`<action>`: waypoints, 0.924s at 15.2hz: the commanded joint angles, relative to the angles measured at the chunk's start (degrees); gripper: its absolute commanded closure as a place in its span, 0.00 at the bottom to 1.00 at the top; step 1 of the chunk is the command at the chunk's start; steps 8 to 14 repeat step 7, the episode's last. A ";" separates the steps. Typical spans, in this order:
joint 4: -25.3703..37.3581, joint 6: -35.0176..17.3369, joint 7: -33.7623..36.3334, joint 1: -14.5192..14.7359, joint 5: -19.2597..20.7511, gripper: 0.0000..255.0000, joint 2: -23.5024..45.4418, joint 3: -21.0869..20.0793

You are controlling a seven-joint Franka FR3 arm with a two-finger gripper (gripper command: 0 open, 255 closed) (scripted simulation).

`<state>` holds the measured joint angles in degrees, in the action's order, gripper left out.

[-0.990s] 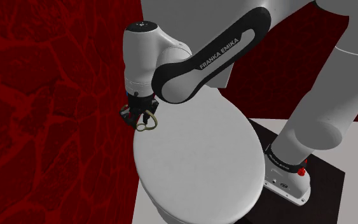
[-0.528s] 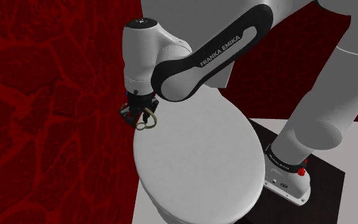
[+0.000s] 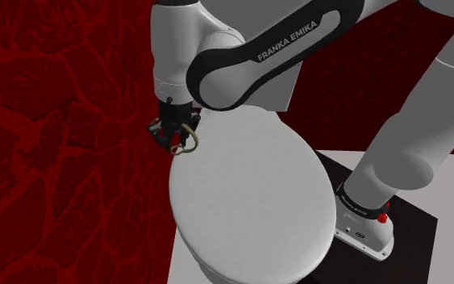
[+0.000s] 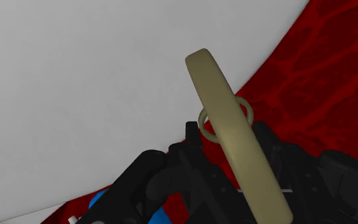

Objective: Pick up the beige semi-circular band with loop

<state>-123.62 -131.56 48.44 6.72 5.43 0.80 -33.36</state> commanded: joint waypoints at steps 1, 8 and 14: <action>0.61 1.37 -0.62 -0.03 -0.88 1.00 -1.07 -0.01; 2.45 4.43 -1.64 -0.08 -2.14 1.00 -2.59 0.11; 2.45 4.43 -1.64 -0.08 -2.14 1.00 -2.59 0.11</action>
